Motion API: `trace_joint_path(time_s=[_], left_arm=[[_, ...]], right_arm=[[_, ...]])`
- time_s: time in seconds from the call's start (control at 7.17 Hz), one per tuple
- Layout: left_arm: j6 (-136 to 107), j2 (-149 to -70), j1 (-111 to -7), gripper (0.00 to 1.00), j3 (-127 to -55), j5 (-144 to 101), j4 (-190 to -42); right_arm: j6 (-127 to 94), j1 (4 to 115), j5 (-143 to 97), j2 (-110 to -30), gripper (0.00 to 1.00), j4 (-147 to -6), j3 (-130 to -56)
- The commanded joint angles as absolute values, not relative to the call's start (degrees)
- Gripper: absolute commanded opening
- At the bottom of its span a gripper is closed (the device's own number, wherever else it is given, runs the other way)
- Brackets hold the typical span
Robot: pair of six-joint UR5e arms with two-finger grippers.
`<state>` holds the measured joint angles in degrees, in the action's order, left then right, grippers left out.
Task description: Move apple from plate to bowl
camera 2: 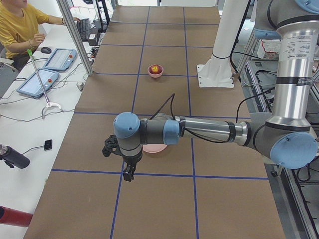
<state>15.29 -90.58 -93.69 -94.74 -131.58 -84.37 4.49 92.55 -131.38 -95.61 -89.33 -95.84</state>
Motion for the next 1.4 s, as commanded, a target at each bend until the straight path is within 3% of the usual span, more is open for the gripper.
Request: trace_joint_path(time_s=[0.0, 1.26], left_arm=[[15.21, -90.18, -93.69, 0.98, -94.83, -131.57, -84.37], [15.38, -89.38, -93.6, 0.98, -95.01, -131.84, -84.37]], right_arm=[[4.48, 92.55, -131.48, -95.62, 1.0, -89.38, -95.8], [4.48, 92.55, -131.57, -95.71, 1.0, -89.3, -95.54]])
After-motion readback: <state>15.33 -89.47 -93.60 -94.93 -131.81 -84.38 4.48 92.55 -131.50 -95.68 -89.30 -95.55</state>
